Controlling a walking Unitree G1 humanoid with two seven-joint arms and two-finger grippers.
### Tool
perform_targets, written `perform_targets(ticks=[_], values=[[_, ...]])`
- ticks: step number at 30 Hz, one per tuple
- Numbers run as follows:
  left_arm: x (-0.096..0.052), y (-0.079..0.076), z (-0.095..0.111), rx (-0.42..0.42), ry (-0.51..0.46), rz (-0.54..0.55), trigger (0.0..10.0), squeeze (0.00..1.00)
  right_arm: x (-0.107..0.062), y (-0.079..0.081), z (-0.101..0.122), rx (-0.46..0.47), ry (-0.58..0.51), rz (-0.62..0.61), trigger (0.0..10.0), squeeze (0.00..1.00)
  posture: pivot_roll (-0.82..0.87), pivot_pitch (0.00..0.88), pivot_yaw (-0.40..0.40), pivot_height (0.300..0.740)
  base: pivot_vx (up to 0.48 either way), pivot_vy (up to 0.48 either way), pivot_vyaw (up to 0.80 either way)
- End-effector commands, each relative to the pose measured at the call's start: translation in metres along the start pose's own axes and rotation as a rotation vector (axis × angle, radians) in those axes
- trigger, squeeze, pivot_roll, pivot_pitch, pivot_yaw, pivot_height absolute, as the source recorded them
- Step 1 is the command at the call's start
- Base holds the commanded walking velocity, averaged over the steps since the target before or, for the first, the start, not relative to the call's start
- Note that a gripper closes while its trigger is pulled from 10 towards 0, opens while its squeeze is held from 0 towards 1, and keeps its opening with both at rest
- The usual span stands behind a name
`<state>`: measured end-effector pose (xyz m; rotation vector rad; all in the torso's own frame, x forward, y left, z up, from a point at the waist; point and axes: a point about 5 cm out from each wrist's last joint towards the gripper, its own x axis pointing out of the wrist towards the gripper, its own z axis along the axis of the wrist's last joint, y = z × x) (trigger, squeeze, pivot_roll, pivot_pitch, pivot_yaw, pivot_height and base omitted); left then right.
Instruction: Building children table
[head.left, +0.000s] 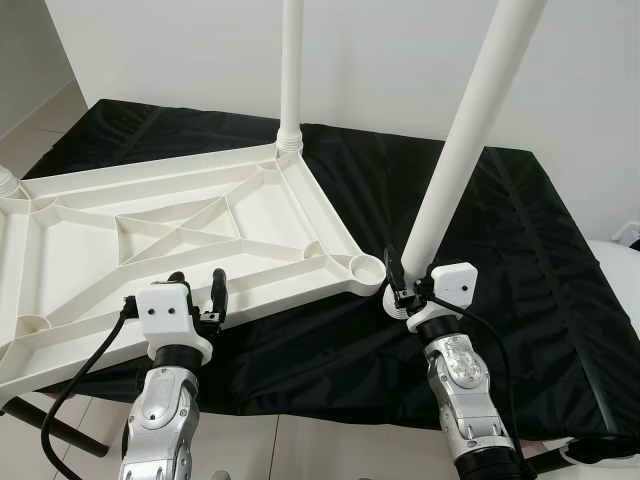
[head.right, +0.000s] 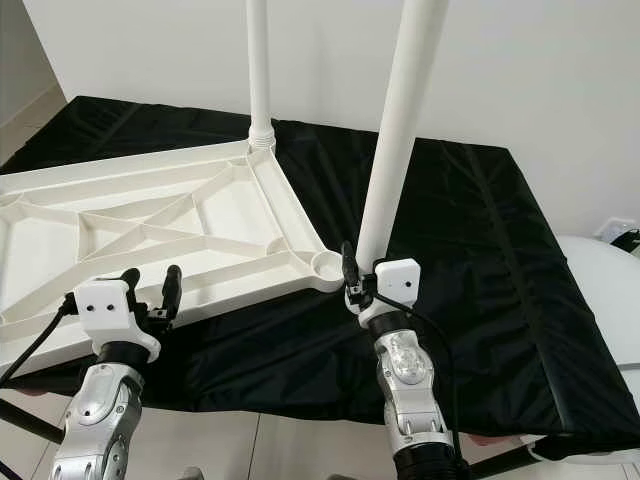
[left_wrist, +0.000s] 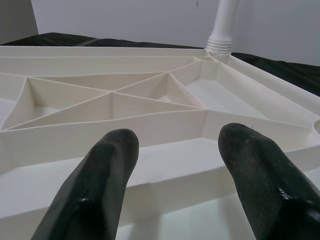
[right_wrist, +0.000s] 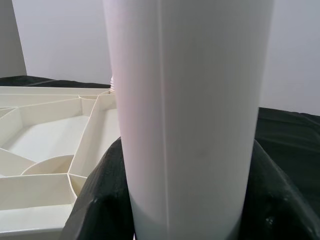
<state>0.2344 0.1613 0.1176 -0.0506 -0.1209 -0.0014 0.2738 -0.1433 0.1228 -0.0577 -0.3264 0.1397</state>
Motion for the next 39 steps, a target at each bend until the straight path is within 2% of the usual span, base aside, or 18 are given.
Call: perform_targets(ticks=[1, 28, 32, 39], values=[[-0.002, -0.001, -0.003, -0.006, 0.018, 0.009, 10.0, 0.00, -0.001, -0.002, 0.000, -0.001, -0.001, -0.006, 10.0, 0.00, 0.06, 0.000, -0.054, 0.740, 0.000, 0.000, 0.00], [0.003, -0.001, 0.000, -0.002, 0.005, -0.026, 10.0, 0.00, 0.002, -0.001, -0.001, -0.001, -0.005, -0.004, 10.0, 0.00, 0.06, 0.000, -0.050, 0.740, 0.000, 0.000, 0.00], [0.006, -0.008, 0.001, 0.041, 0.000, -0.106, 10.0, 0.00, 0.004, 0.000, 0.000, 0.002, -0.007, 0.000, 10.0, 0.00, 0.06, 0.000, -0.050, 0.740, 0.000, 0.000, 0.00], [0.017, -0.004, 0.006, 0.082, -0.017, -0.171, 10.0, 0.00, 0.005, -0.001, 0.001, -0.001, -0.011, 0.000, 10.0, 0.00, 0.06, 0.000, -0.050, 0.740, 0.000, 0.000, 0.00]])
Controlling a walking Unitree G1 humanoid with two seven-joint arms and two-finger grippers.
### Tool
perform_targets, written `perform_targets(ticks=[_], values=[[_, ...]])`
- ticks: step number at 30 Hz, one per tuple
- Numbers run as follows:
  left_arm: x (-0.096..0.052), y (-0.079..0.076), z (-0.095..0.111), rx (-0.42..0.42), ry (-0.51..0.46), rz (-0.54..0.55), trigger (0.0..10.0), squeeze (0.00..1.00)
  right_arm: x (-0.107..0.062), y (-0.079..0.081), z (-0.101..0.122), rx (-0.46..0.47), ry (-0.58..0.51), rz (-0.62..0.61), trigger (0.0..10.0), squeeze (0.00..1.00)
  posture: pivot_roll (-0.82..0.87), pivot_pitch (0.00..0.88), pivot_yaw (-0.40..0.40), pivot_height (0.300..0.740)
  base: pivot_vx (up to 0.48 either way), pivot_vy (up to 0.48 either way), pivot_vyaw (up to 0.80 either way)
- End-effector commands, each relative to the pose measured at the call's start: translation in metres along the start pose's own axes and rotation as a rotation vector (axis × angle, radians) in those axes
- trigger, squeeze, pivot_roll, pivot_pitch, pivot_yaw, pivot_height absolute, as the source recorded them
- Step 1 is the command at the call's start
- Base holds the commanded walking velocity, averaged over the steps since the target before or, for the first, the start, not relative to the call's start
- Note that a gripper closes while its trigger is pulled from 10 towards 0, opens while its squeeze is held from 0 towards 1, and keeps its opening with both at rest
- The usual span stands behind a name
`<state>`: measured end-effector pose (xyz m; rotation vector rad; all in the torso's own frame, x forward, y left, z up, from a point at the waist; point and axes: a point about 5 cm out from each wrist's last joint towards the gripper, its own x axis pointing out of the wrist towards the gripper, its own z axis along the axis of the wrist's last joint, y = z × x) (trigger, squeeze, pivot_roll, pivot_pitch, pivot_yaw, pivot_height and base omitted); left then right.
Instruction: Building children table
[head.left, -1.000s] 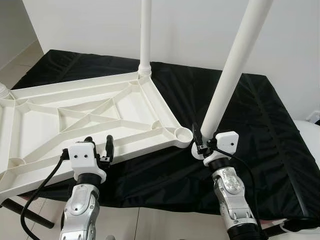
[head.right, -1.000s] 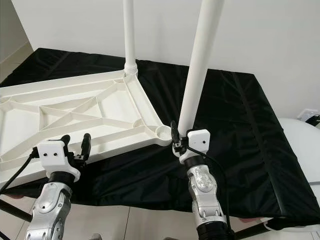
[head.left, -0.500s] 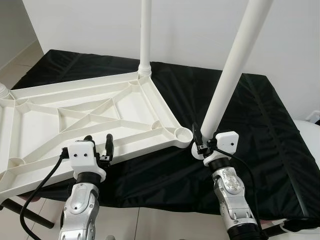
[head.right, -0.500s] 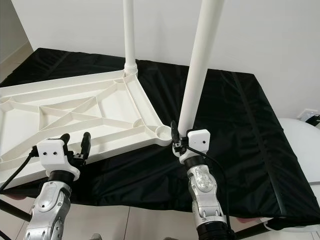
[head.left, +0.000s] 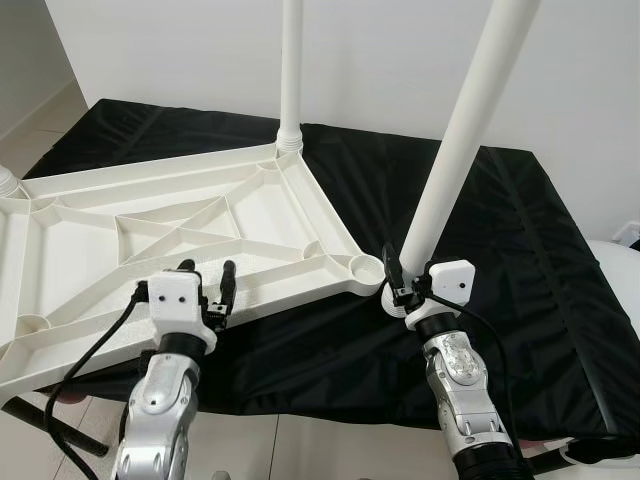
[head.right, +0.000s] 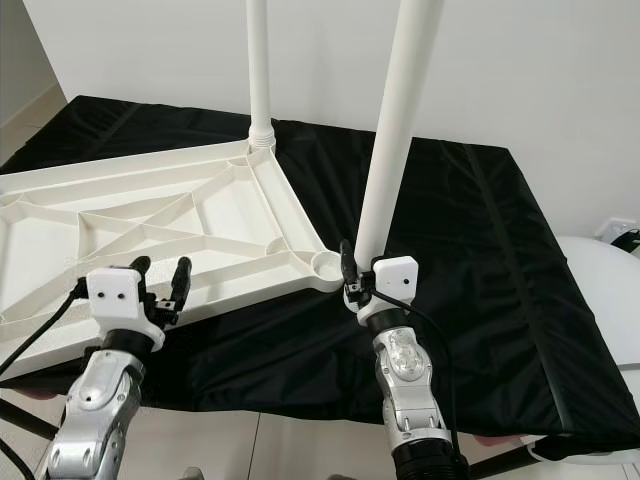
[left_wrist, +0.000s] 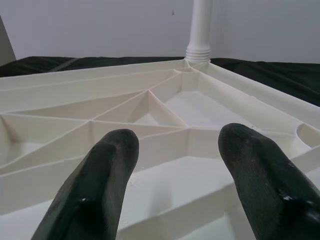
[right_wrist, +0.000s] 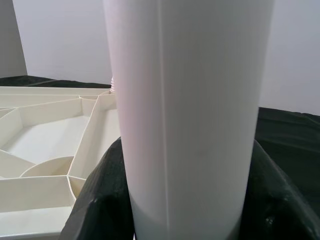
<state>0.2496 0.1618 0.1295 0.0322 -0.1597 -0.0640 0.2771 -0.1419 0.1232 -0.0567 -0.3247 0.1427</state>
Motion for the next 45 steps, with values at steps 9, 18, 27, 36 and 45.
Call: perform_targets(ticks=[9, 18, 27, 36, 45], values=[[0.011, 0.005, 0.005, 0.038, -0.021, -0.132, 10.0, 1.00, 0.001, -0.003, 0.002, -0.005, -0.014, -0.009, 10.0, 0.00, 0.05, 0.000, -0.050, 0.740, 0.000, 0.000, 0.00], [0.029, 0.016, 0.015, 0.106, -0.043, -0.174, 10.0, 0.00, 0.002, -0.003, 0.002, -0.007, -0.015, -0.010, 10.0, 0.00, 0.05, 0.000, -0.046, 0.740, 0.000, 0.000, 0.00], [0.057, -0.010, 0.023, 0.123, -0.067, -0.361, 10.0, 0.00, 0.002, -0.004, 0.003, -0.010, -0.019, -0.016, 10.0, 0.00, 0.03, 0.000, -0.040, 0.740, 0.000, 0.000, 0.00], [0.071, -0.036, 0.027, 0.139, -0.067, -0.543, 10.0, 0.00, 0.003, -0.003, 0.003, -0.011, -0.021, -0.016, 10.0, 0.00, 0.04, 0.000, -0.039, 0.740, 0.000, 0.000, 0.00], [0.072, -0.070, 0.022, 0.187, -0.037, -0.783, 10.0, 0.00, 0.002, -0.001, 0.003, -0.005, -0.022, -0.010, 10.0, 0.00, 0.04, 0.000, -0.040, 0.740, 0.000, 0.000, 0.00]])
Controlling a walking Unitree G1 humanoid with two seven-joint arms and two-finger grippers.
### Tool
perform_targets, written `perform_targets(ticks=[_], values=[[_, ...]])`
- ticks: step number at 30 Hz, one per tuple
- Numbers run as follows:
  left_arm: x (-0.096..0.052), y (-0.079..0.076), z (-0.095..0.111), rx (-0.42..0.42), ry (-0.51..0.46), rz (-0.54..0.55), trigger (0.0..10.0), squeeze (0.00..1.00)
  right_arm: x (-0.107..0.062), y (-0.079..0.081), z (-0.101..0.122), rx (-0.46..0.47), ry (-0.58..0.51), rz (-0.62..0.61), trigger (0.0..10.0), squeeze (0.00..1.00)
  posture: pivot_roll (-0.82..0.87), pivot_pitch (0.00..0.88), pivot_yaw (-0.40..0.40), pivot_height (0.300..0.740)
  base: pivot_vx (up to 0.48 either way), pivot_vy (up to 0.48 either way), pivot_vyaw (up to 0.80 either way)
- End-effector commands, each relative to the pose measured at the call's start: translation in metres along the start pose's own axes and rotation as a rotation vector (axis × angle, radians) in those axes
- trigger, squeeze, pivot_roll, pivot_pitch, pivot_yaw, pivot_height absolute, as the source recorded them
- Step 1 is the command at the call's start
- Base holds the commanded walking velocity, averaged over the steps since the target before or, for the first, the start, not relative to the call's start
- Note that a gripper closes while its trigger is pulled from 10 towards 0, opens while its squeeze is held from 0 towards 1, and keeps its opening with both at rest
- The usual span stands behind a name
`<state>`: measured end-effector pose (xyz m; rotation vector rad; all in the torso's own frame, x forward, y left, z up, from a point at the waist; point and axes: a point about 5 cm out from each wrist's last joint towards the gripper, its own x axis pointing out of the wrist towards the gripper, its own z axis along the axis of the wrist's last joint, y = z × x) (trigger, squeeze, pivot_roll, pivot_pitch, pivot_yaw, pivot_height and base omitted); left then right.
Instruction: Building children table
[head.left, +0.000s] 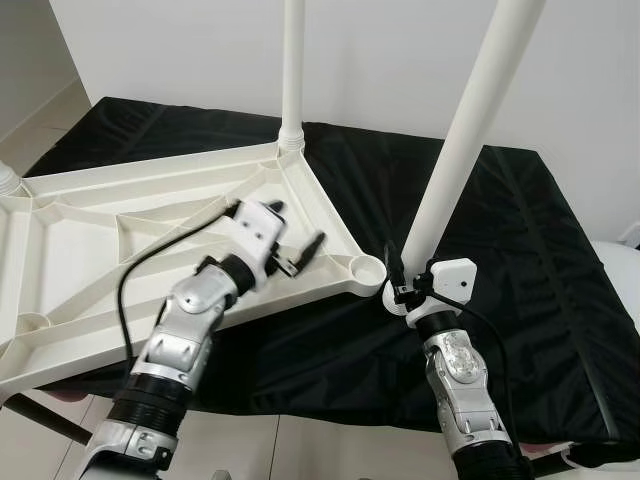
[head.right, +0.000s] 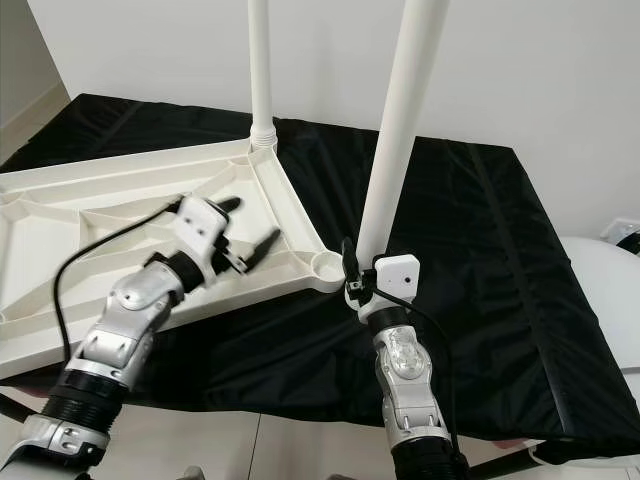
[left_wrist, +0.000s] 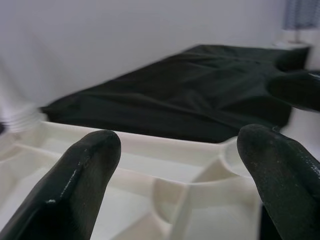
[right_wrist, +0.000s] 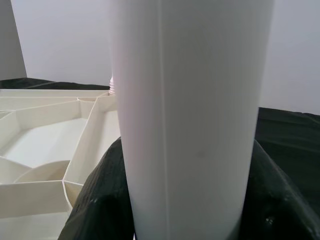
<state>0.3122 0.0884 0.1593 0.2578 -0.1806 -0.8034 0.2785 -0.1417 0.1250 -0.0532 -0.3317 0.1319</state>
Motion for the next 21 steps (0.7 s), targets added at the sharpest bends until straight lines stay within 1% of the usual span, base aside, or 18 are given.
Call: perform_targets(ticks=[1, 3, 6, 8, 11, 12, 15, 16, 17, 19, 20, 21], values=[[0.002, -0.001, 0.001, 0.019, 0.003, -0.030, 10.0, 0.00, 0.000, -0.001, 0.002, -0.006, -0.015, 0.001, 10.0, 0.00, 0.04, 0.000, -0.040, 0.740, 0.000, 0.000, 0.00], [0.008, -0.006, 0.000, 0.024, 0.014, -0.094, 10.0, 0.00, 0.000, 0.000, 0.002, -0.008, -0.015, 0.006, 10.0, 0.00, 0.04, 0.000, -0.042, 0.740, 0.000, 0.000, 0.00], [0.012, -0.008, -0.001, 0.036, 0.019, -0.125, 10.0, 0.00, 0.000, 0.000, 0.003, -0.011, -0.016, 0.009, 10.0, 0.00, 0.04, 0.000, -0.041, 0.740, 0.000, 0.000, 0.00], [0.016, -0.011, -0.005, 0.048, 0.048, -0.190, 10.0, 0.00, 0.000, 0.000, 0.003, -0.015, -0.017, 0.009, 10.0, 0.00, 0.03, 0.000, -0.040, 0.740, 0.000, 0.000, 0.00], [0.016, -0.014, -0.010, 0.063, 0.082, -0.241, 10.0, 0.00, 0.000, -0.002, 0.003, -0.017, -0.017, 0.006, 10.0, 0.00, 0.03, 0.000, -0.039, 0.740, 0.000, 0.000, 0.00], [0.017, -0.016, -0.014, 0.069, 0.107, -0.268, 10.0, 0.00, 0.000, -0.002, 0.003, -0.018, -0.018, 0.005, 10.0, 0.00, 0.02, 0.000, -0.036, 0.740, 0.000, 0.000, 0.00], [0.017, -0.018, -0.017, 0.073, 0.126, -0.288, 10.0, 0.00, 0.001, -0.002, 0.004, -0.018, -0.019, 0.003, 10.0, 0.00, 0.02, 0.000, -0.036, 0.740, 0.000, 0.000, 0.00], [0.017, -0.019, -0.022, 0.079, 0.156, -0.306, 10.0, 0.00, 0.001, -0.002, 0.004, -0.020, -0.021, 0.003, 10.0, 0.00, 0.02, 0.000, -0.033, 0.740, 0.000, 0.000, 0.00], [0.017, -0.019, -0.022, 0.079, 0.156, -0.306, 10.0, 0.00, 0.001, -0.002, 0.004, -0.020, -0.021, 0.003, 10.0, 0.00, 0.02, 0.000, -0.033, 0.740, 0.000, 0.000, 0.00], [0.017, -0.021, -0.032, 0.084, 0.218, -0.333, 10.0, 0.00, 0.001, -0.002, 0.005, -0.021, -0.026, -0.001, 10.0, 0.00, 0.00, 0.000, -0.024, 0.740, 0.000, 0.000, 0.00], [0.017, -0.021, -0.032, 0.084, 0.218, -0.333, 10.0, 0.00, 0.001, -0.002, 0.005, -0.021, -0.026, -0.001, 10.0, 0.00, 0.00, 0.000, -0.024, 0.740, 0.000, 0.000, 0.00], [0.017, -0.022, -0.035, 0.081, 0.239, -0.341, 10.0, 0.00, 0.002, -0.002, 0.005, -0.021, -0.028, -0.003, 10.0, 0.00, 0.00, 0.000, -0.023, 0.740, 0.000, 0.000, 0.00]])
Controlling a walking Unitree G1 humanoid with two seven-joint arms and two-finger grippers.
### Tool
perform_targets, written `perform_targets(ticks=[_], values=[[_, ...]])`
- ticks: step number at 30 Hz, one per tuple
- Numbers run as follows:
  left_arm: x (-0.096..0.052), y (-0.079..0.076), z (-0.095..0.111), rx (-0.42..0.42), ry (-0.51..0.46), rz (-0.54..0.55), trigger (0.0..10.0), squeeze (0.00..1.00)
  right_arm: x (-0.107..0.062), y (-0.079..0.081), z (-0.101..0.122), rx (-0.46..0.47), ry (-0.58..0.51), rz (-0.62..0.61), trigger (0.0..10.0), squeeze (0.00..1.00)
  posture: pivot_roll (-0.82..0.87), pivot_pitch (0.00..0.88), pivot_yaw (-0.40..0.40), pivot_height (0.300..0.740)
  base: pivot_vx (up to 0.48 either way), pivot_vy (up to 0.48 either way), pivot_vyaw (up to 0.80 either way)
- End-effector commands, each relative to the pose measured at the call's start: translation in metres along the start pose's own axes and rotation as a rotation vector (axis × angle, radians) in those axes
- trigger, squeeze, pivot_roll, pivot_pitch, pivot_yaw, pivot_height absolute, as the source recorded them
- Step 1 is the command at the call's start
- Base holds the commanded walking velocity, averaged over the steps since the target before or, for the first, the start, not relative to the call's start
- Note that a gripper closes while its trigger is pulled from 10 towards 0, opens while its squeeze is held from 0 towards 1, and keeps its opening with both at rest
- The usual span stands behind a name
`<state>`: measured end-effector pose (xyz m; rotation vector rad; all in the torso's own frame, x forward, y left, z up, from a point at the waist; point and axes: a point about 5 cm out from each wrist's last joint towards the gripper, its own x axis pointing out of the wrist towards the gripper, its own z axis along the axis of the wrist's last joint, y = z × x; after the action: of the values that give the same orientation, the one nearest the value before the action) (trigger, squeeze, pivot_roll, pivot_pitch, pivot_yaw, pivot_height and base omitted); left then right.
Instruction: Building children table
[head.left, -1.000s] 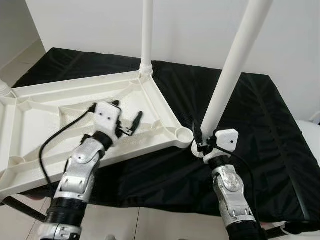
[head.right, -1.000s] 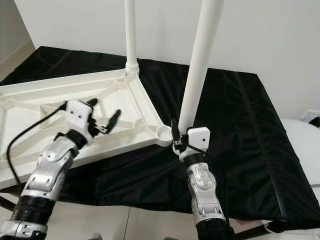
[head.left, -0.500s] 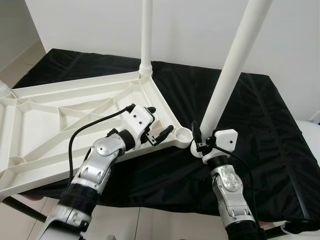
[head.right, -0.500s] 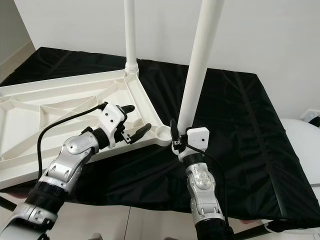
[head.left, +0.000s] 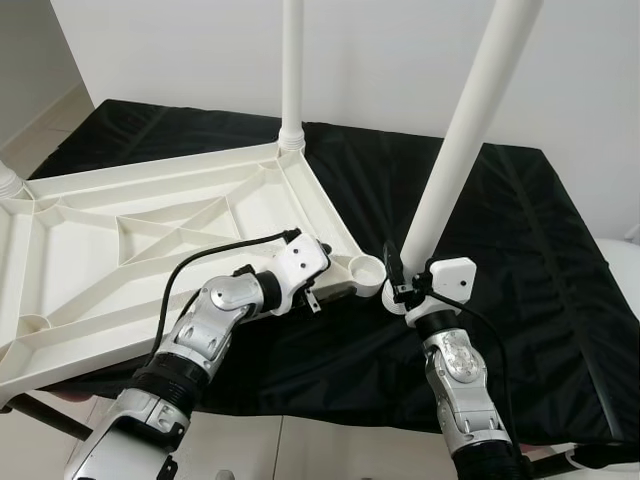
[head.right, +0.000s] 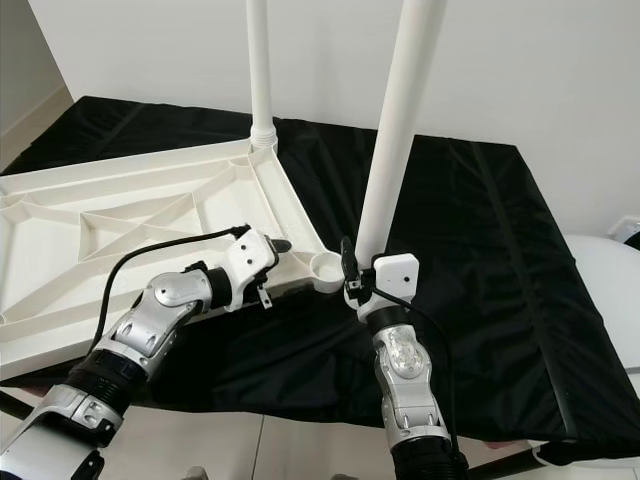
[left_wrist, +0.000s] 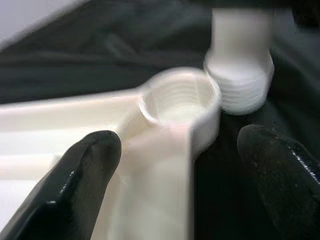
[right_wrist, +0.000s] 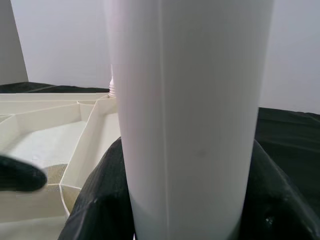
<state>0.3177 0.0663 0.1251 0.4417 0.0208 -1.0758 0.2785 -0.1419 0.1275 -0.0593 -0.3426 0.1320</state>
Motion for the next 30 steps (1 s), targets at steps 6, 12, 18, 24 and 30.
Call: perform_targets(ticks=[6, 12, 18, 24, 30], values=[[0.000, 0.001, -0.019, -0.025, 0.123, -0.056, 10.0, 0.00, -0.001, -0.004, 0.004, -0.021, -0.023, -0.015, 10.0, 0.00, -0.02, 0.000, -0.007, 0.740, 0.000, 0.000, 0.00], [-0.004, 0.005, -0.028, -0.072, 0.178, -0.052, 10.0, 0.00, -0.001, -0.006, 0.006, -0.027, -0.030, -0.023, 10.0, 0.00, -0.02, 0.000, 0.002, 0.740, 0.000, 0.000, 0.00], [-0.007, 0.011, -0.021, -0.096, 0.162, -0.084, 10.0, 0.00, 0.000, -0.006, 0.006, -0.029, -0.033, -0.024, 10.0, 0.00, -0.01, 0.000, 0.002, 0.740, 0.000, 0.000, 0.00], [-0.012, 0.014, -0.013, -0.095, 0.218, -0.142, 10.0, 0.00, 0.000, -0.004, 0.006, -0.029, -0.033, -0.018, 10.0, 0.00, -0.01, 0.000, 0.007, 0.740, 0.000, 0.000, 0.00], [-0.011, 0.019, -0.001, -0.170, 0.237, -0.150, 10.0, 0.00, 0.001, -0.004, 0.005, -0.029, -0.031, -0.021, 10.0, 0.00, 0.00, 0.000, 0.007, 0.740, 0.000, 0.000, 0.00]])
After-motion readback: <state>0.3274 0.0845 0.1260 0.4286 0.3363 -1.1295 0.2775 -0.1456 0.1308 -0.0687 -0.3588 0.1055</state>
